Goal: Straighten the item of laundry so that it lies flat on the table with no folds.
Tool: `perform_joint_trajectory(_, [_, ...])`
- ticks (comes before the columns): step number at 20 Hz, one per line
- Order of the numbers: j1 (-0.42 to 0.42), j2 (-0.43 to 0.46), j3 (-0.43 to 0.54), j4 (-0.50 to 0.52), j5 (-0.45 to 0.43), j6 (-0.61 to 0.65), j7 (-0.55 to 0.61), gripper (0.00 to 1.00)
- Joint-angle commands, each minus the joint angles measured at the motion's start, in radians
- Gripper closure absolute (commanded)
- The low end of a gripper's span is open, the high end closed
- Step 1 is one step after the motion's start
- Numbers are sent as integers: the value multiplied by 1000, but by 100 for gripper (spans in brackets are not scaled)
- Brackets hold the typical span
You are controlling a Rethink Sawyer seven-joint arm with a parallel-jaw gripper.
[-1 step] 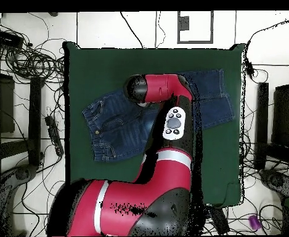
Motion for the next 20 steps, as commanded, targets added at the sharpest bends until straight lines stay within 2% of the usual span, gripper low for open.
perform_joint_trajectory(1, [-10,-37,92,116,32,-39,77,0])
perform_joint_trajectory(4, [-32,-92,100,160,30,-9,20,0])
perform_joint_trajectory(7, [-62,-57,131,149,20,-68,-3,0])
perform_joint_trajectory(15, [-98,91,209,-58,28,-39,-38,0])
perform_joint_trajectory(20, [-116,134,240,-125,19,-16,-75,0])
